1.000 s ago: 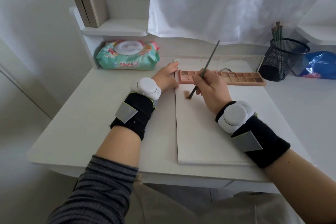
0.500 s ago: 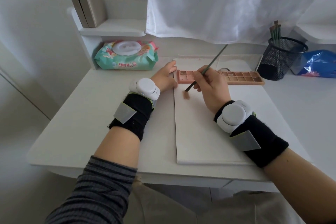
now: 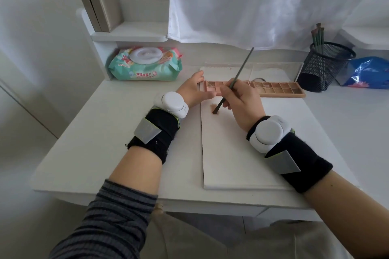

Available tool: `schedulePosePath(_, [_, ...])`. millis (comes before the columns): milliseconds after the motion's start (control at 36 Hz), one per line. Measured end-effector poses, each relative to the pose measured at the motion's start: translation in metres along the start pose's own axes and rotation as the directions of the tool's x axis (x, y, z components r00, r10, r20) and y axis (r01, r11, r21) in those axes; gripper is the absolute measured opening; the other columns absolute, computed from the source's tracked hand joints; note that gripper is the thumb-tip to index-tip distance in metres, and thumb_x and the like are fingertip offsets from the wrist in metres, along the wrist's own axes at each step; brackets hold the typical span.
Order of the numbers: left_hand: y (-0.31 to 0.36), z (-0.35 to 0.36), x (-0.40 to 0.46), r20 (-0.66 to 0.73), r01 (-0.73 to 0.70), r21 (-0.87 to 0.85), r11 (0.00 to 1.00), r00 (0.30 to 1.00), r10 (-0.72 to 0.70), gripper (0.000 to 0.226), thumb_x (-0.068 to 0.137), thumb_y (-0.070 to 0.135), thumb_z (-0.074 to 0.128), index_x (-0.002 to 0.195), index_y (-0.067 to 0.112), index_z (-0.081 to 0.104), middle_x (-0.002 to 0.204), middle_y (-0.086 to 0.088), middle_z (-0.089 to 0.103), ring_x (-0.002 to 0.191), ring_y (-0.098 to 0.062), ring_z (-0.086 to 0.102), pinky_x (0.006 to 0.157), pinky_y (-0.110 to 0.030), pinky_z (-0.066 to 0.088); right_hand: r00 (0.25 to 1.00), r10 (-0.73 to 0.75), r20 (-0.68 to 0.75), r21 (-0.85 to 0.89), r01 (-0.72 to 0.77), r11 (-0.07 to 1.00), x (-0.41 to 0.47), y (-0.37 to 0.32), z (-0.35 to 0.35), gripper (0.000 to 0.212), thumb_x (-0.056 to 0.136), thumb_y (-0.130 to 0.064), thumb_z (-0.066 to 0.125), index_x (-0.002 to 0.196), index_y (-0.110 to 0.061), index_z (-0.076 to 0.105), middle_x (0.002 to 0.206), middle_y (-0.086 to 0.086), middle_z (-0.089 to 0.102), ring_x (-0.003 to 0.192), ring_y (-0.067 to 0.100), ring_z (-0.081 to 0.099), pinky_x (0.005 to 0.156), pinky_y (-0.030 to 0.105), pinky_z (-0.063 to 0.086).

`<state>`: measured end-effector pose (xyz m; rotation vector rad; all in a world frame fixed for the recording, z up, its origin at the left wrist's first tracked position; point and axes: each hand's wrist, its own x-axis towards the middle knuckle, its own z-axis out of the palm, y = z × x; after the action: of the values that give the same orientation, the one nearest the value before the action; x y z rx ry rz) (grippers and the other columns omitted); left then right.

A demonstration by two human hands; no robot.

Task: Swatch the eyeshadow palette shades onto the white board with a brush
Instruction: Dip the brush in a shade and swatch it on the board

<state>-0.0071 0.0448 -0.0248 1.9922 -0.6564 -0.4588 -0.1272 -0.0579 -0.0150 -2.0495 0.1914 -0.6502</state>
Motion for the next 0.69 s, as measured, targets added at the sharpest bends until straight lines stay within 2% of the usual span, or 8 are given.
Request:
schedulePosePath(250, [-0.002,0.0,0.0,-0.023,-0.022,0.049,0.999,0.999,0.023,0.076,0.087,0.019,0.063,0.147,0.009,0.019,0.149,-0.009,0.035,0.136,-0.016,0.034,0.101,-0.017,0.024,0.999,-0.042,0.001,0.053,0.042,0.998,-0.001,0.0,-0.001,0.019,0.09,-0.024,0.049,0.072,-0.029,0.052,0.057,-0.006,0.053,0.059,0.013,0.053,0.064,0.037,0.046])
schedulePosePath(333, [-0.003,0.0,0.001,-0.029,-0.032,0.058,0.998,0.999,0.034,0.075,0.087,0.019,0.064,0.147,0.009,0.02,0.148,-0.009,0.036,0.136,-0.016,0.035,0.101,-0.017,0.024,0.999,-0.035,0.016,0.025,0.035,0.999,0.0,0.001,0.0,0.023,0.093,-0.02,0.051,0.072,-0.029,0.051,0.058,-0.005,0.054,0.059,0.014,0.053,0.067,0.039,0.047])
schedulePosePath(444, [-0.002,0.003,0.001,-0.054,-0.04,0.067,0.997,0.998,0.044,0.084,0.079,0.03,0.07,0.146,0.008,0.023,0.146,-0.008,0.039,0.134,-0.016,0.037,0.101,-0.017,0.025,0.995,-0.058,-0.085,0.029,0.06,0.998,0.001,0.0,0.0,0.021,0.092,-0.021,0.05,0.073,-0.03,0.05,0.062,-0.009,0.056,0.064,0.017,0.057,0.07,0.042,0.048])
schedulePosePath(500, [-0.002,0.005,-0.001,-0.065,-0.043,0.064,0.997,0.997,0.047,0.091,0.071,0.037,0.07,0.145,0.008,0.026,0.144,-0.008,0.042,0.133,-0.017,0.039,0.107,-0.022,0.027,0.983,-0.054,-0.176,0.092,0.071,0.993,0.002,-0.003,-0.003,0.017,0.09,-0.024,0.05,0.074,-0.03,0.051,0.063,-0.004,0.058,0.066,0.028,0.059,0.068,0.045,0.049])
schedulePosePath(556, [-0.003,0.006,0.0,-0.076,-0.048,0.07,0.996,0.996,0.053,0.089,0.074,0.034,0.074,0.145,0.01,0.027,0.143,-0.008,0.044,0.133,-0.017,0.04,0.11,-0.026,0.028,0.967,-0.039,-0.25,0.149,0.079,0.986,0.006,-0.006,-0.009,0.017,0.092,-0.022,0.051,0.076,-0.028,0.051,0.064,-0.002,0.057,0.067,0.035,0.059,0.068,0.047,0.048])
schedulePosePath(694, [-0.008,0.006,0.004,-0.104,-0.051,0.094,0.994,0.993,0.061,0.08,0.079,0.024,0.073,0.144,0.014,0.027,0.141,-0.004,0.045,0.13,-0.015,0.042,0.1,-0.017,0.025,0.957,0.048,-0.288,0.204,0.012,0.979,0.019,-0.003,-0.031,0.014,0.093,-0.015,0.054,0.08,-0.022,0.057,0.065,-0.001,0.058,0.062,0.014,0.056,0.062,0.032,0.047])
